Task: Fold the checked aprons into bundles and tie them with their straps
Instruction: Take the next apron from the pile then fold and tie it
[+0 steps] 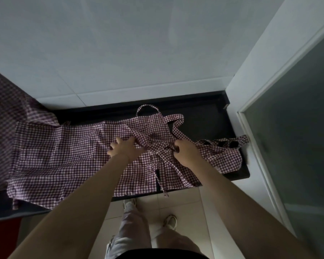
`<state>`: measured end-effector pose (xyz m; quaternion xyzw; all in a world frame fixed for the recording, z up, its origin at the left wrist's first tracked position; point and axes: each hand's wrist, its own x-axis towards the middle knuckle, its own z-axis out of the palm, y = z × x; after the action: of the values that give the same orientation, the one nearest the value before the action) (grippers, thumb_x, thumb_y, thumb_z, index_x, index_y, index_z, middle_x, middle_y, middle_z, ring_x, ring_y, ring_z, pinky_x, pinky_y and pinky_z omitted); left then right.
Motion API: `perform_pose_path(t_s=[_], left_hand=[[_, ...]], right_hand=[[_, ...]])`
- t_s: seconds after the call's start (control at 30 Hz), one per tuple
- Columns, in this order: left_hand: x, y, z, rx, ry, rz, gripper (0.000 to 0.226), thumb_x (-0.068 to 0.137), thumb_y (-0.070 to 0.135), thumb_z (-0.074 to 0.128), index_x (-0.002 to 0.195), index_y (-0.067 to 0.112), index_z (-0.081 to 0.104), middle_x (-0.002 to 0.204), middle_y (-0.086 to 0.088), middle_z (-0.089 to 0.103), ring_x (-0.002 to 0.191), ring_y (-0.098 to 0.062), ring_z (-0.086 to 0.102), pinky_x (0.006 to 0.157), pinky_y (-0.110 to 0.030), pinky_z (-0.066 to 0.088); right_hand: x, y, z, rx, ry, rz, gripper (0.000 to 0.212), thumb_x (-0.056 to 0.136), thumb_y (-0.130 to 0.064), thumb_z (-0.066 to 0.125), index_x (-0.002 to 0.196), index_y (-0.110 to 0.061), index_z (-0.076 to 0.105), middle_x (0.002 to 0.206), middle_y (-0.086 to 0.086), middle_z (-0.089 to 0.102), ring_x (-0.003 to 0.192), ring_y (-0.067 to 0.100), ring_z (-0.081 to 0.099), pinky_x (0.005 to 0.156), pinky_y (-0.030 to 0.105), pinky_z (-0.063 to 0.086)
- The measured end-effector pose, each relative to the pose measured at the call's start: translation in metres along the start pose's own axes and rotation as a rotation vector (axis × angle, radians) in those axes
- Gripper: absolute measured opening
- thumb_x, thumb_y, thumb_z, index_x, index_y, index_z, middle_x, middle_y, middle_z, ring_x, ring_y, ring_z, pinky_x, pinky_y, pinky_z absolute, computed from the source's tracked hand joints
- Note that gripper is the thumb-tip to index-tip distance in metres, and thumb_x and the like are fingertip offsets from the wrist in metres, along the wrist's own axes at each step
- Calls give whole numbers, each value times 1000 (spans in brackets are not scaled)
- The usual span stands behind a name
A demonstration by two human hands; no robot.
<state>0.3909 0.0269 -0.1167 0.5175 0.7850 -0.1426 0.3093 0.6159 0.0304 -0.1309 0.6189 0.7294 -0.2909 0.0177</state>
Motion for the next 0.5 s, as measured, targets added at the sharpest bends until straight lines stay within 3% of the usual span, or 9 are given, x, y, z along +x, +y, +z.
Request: perform_pose_path(t_s=[0.1,0.17,0.23,0.3,0.37,0.43,0.5], left_hand=[[4,7,-9,-66,341,53,67,88,43,67,141,16,34,135,-18,46,124,-35,46,99,-50,42],[8,11,-10,-50,316,205,65,89,30,67,145,26,33,124,-11,55,110,-29,56,87,-43,48],[15,13,-11,-131,212,214,40,93,25,59,133,29,54,119,-4,64,101,-25,62,80,-36,50],[19,17,-18,-351,261,149,20,92,19,57,107,21,70,108,-4,70,90,-22,62,73,-31,50],[19,27,-33,-489,361,140,15,89,21,60,99,17,71,98,-4,71,85,-20,62,70,-29,47],[17,41,-49,-588,460,174,25,91,22,60,115,17,65,98,-2,70,88,-21,62,71,-29,47],[16,54,-56,-717,469,256,54,92,16,59,143,22,43,110,0,65,95,-19,61,72,-30,49]], right_hand=[[5,-3,-6,29,-48,66,26,96,-21,54,71,-16,45,80,-1,49,77,17,51,61,24,32],[6,-7,-17,209,-107,117,29,96,-23,52,70,-15,43,72,1,46,67,14,46,57,27,30],[6,-9,-29,347,-142,142,29,97,-28,52,72,-14,48,71,3,48,66,15,47,59,30,34],[7,-7,-41,485,-138,175,29,97,-29,52,72,-13,51,71,5,50,67,17,49,62,31,37],[10,-2,-49,569,-74,248,31,97,-29,50,71,-13,49,68,4,47,64,17,47,61,31,35],[16,4,-49,486,24,316,35,99,-29,46,68,-14,44,66,2,43,61,16,43,58,32,33],[21,6,-44,353,51,342,32,100,-29,45,74,-12,47,72,2,46,66,16,47,60,32,35]])
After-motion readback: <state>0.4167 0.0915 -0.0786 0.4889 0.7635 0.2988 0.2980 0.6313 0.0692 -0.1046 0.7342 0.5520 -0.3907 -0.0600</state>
